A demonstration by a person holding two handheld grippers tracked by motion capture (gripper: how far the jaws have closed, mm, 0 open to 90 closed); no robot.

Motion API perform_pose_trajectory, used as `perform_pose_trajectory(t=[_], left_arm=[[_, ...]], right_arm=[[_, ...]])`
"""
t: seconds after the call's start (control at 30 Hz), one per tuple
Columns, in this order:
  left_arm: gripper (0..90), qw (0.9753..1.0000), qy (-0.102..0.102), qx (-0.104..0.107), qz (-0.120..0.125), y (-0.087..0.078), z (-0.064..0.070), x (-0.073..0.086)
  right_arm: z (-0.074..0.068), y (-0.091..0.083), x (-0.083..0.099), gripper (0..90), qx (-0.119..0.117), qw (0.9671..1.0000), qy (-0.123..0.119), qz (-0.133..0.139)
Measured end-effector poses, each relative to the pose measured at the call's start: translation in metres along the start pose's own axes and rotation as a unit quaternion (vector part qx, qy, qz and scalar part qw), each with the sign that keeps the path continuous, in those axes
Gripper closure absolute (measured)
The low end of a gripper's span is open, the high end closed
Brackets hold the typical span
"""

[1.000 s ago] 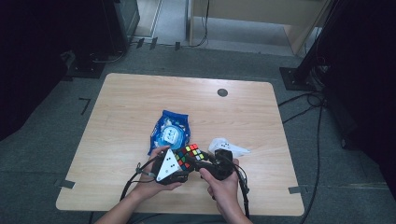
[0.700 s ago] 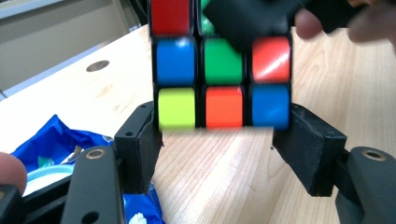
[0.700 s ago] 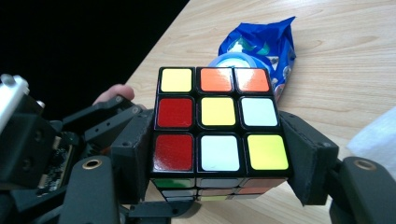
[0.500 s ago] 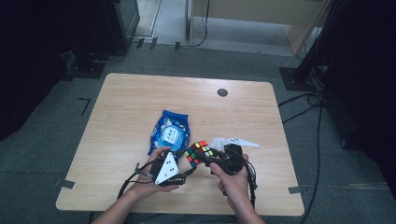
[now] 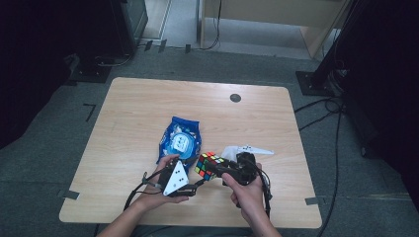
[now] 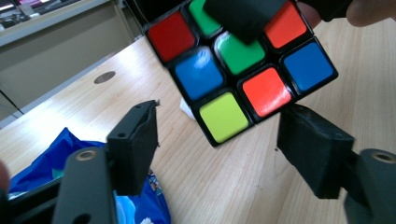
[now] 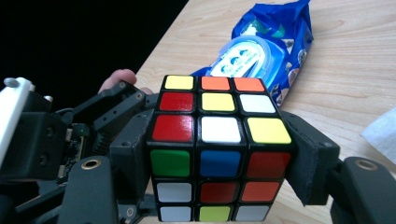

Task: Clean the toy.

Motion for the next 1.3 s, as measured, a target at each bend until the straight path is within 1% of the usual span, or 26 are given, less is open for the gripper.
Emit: perform_pose_trajectory(t=[0.1, 0.17, 0.2, 0.23, 0.27, 0.37, 0.47, 0.53, 0.57, 0.63, 0.7, 0.73, 0.8, 0.83, 0.87, 0.9, 0.93, 0.97, 1.0, 1.03, 1.07, 1.13, 1.17, 1.23, 1.27, 1.3], left_arm=[[24.7, 1.0, -0.004, -0.006, 0.004, 0.0, 0.0, -0.002], [23.6, 0.9998, -0.012, -0.014, 0.01, -0.001, -0.002, -0.004], [20.8, 0.9997, -0.018, -0.007, 0.015, -0.002, -0.002, -0.005], [20.8, 0.9998, -0.015, -0.006, 0.015, -0.002, -0.002, -0.005], [20.7, 0.9998, -0.013, -0.004, 0.016, -0.002, -0.001, -0.005], [20.8, 0.9999, -0.005, -0.002, 0.012, -0.001, 0.001, -0.004], [24.2, 1.0, 0.003, -0.001, 0.007, 0.001, 0.003, -0.003], [28.9, 0.9999, 0.008, 0.001, 0.012, 0.0, 0.004, -0.003], [32.7, 0.9998, 0.009, -0.002, 0.016, -0.001, 0.004, -0.003], [33.9, 0.9999, 0.007, -0.009, 0.012, 0.0, 0.003, -0.004], [33.9, 0.9998, -0.002, -0.021, 0.002, 0.001, -0.002, -0.002], [34.0, 0.9996, -0.011, -0.025, -0.007, 0.0, -0.007, 0.0], [34.0, 0.9989, -0.031, -0.034, -0.01, 0.0, -0.014, 0.004], [34.0, 0.9985, -0.039, -0.037, -0.013, -0.001, -0.017, 0.005], [34.0, 0.9982, -0.044, -0.04, -0.012, -0.001, -0.019, 0.005], [34.0, 0.9977, -0.048, -0.045, -0.014, -0.001, -0.021, 0.006], [34.0, 0.9976, -0.049, -0.047, -0.014, -0.002, -0.022, 0.006], [34.0, 0.9976, -0.049, -0.047, -0.014, -0.001, -0.022, 0.006], [34.0, 0.9976, -0.049, -0.046, -0.014, -0.001, -0.021, 0.005], [34.0, 0.9978, -0.047, -0.046, -0.015, -0.001, -0.02, 0.005], [34.0, 0.9978, -0.044, -0.045, -0.017, -0.001, -0.02, 0.005], [34.0, 0.9978, -0.046, -0.045, -0.018, 0.0, -0.019, 0.005], [34.0, 0.9977, -0.047, -0.045, -0.017, 0.0, -0.019, 0.005], [34.0, 0.9978, -0.047, -0.043, -0.019, 0.0, -0.019, 0.006], [34.0, 0.9978, -0.047, -0.042, -0.019, 0.0, -0.019, 0.006], [34.0, 0.9978, -0.048, -0.042, -0.019, 0.0, -0.019, 0.006]], right_arm=[[0.0, 0.001, 0.001, 33.5, 0.001, 1.0, 0.002, -0.004], [-0.001, 0.005, 0.004, 33.9, -0.002, 0.9999, 0.0, -0.017], [-0.002, 0.007, 0.006, 33.9, -0.003, 0.9997, -0.002, -0.023], [-0.004, 0.01, 0.008, 33.9, 0.001, 0.9998, -0.003, -0.021], [-0.005, 0.012, 0.009, 34.0, 0.002, 0.9997, -0.007, -0.025], [-0.009, 0.016, 0.011, 34.0, 0.015, 0.999, -0.025, -0.035], [-0.012, 0.017, 0.013, 34.0, 0.004, 0.9986, -0.027, -0.044], [-0.014, 0.017, 0.013, 34.0, 0.007, 0.9985, -0.034, -0.042], [-0.014, 0.017, 0.012, 34.0, 0.008, 0.9986, -0.036, -0.039], [-0.013, 0.016, 0.01, 33.9, 0.003, 0.9987, -0.036, -0.035], [-0.01, 0.014, 0.007, 34.0, -0.006, 0.9986, -0.043, -0.03], [-0.008, 0.011, 0.005, 34.3, -0.01, 0.9986, -0.046, -0.025], [-0.002, 0.001, -0.002, 35.2, -0.025, 0.9987, -0.043, -0.003], [0.002, -0.004, -0.006, 35.4, -0.028, 0.9986, -0.041, 0.017], [0.008, -0.008, -0.01, 35.7, -0.025, 0.9986, -0.034, 0.034], [0.013, -0.011, -0.012, 36.2, -0.02, 0.9985, -0.03, 0.042], [0.023, -0.012, -0.013, 36.3, 0.002, 0.9981, -0.031, 0.054], [0.029, -0.011, -0.013, 36.6, 0.024, 0.9974, -0.036, 0.058], [0.04, -0.008, -0.012, 36.8, 0.071, 0.9944, -0.052, 0.058], [0.05, -0.005, -0.01, 37.3, 0.118, 0.9889, -0.072, 0.055], [0.059, -0.001, -0.008, 37.9, 0.155, 0.9827, -0.087, 0.051], [0.074, 0.005, -0.004, 38.1, 0.198, 0.9757, -0.088, 0.035], [0.083, 0.008, -0.002, 39.7, 0.221, 0.9709, -0.085, 0.034], [0.091, 0.013, 0.0, 41.9, 0.247, 0.9639, -0.096, 0.026], [0.095, 0.017, 0.002, 44.4, 0.265, 0.958, -0.108, 0.015], [0.098, 0.02, 0.003, 47.2, 0.274, 0.9552, -0.111, 0.005]])
Point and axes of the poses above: each handheld gripper's, and its own axes: y roughly forward along the jaws, x roughly out of its underside, z roughly to its right, the point moved 3 cm from there along y, roughly forward along the jaws, and after that the axes turned 2 degrees about y, right-handed, at the moved point
